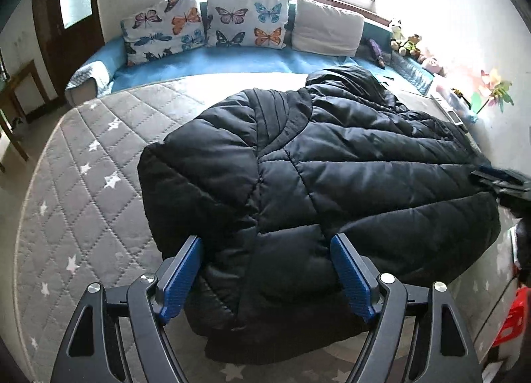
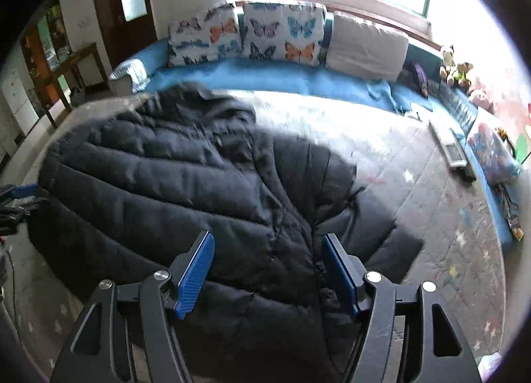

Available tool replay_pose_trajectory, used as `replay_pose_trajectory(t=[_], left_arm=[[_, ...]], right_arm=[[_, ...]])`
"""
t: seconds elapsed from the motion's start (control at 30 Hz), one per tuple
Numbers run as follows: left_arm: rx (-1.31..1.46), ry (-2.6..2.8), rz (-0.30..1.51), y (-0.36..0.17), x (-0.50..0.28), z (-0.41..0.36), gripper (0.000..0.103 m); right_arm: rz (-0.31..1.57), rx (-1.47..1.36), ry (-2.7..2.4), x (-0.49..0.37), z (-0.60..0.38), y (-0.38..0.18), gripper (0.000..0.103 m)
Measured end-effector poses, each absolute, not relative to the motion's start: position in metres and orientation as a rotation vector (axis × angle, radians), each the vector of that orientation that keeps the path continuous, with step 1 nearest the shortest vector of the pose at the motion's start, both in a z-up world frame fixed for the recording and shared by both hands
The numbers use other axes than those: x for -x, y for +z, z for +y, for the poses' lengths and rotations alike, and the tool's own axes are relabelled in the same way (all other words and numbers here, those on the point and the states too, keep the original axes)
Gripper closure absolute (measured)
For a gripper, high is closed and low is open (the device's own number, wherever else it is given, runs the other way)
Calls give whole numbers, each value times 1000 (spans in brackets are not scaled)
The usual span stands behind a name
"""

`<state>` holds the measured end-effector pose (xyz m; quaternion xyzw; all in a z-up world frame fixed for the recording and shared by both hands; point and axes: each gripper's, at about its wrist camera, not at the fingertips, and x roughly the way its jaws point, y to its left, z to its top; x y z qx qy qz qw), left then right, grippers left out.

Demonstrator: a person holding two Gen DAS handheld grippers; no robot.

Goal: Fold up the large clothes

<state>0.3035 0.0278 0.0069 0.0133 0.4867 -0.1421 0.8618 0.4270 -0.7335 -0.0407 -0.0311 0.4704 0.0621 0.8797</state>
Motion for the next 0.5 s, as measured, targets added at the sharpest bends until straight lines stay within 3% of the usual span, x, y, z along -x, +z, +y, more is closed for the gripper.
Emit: replay_pose_trajectory(t=[0.27, 0.5], left_arm=[[-6, -332, 1068, -1, -317, 32, 12], [-12, -337, 957, 51, -326, 28, 13]], right_arm=[[1024, 31, 156, -433, -743, -36, 25], [953, 27, 158, -449, -743, -3, 25]])
